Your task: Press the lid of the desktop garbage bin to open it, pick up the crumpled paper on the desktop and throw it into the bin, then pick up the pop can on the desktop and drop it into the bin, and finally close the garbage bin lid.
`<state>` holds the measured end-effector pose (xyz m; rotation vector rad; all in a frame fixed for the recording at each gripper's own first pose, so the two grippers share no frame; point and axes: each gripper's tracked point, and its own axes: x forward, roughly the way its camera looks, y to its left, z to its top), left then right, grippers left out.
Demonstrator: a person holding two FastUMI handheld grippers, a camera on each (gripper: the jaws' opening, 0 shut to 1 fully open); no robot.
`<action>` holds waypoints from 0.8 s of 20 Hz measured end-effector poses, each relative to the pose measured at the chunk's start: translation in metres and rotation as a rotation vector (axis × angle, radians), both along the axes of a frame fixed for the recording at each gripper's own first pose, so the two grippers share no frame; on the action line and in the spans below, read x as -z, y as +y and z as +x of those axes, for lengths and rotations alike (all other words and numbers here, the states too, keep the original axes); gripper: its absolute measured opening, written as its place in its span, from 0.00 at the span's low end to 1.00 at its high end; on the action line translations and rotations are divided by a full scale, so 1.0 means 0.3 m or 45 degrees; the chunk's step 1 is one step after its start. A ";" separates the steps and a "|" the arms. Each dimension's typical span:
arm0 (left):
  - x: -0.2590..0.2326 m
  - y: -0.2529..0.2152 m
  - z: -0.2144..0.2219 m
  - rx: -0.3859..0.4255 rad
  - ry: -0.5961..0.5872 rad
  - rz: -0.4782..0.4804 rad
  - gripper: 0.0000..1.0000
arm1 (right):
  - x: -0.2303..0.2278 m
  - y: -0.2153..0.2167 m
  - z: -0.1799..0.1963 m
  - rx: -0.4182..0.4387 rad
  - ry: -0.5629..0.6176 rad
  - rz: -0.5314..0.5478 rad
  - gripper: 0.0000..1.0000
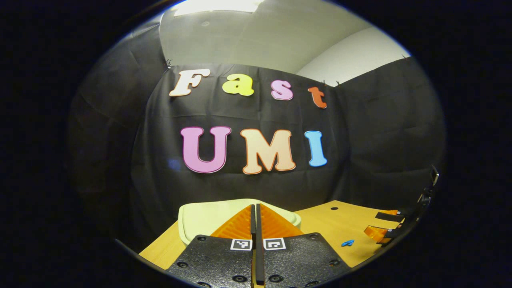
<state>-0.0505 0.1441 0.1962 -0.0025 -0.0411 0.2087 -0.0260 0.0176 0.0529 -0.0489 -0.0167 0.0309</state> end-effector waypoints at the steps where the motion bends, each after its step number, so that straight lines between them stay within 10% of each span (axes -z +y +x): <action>1: 0.015 0.015 0.007 -0.013 0.029 0.005 0.00 | -0.001 -0.001 0.001 0.001 0.000 0.001 1.00; 16: 0.108 0.062 0.017 -0.028 0.154 -0.166 0.00 | -0.010 -0.004 -0.008 0.000 -0.006 0.005 1.00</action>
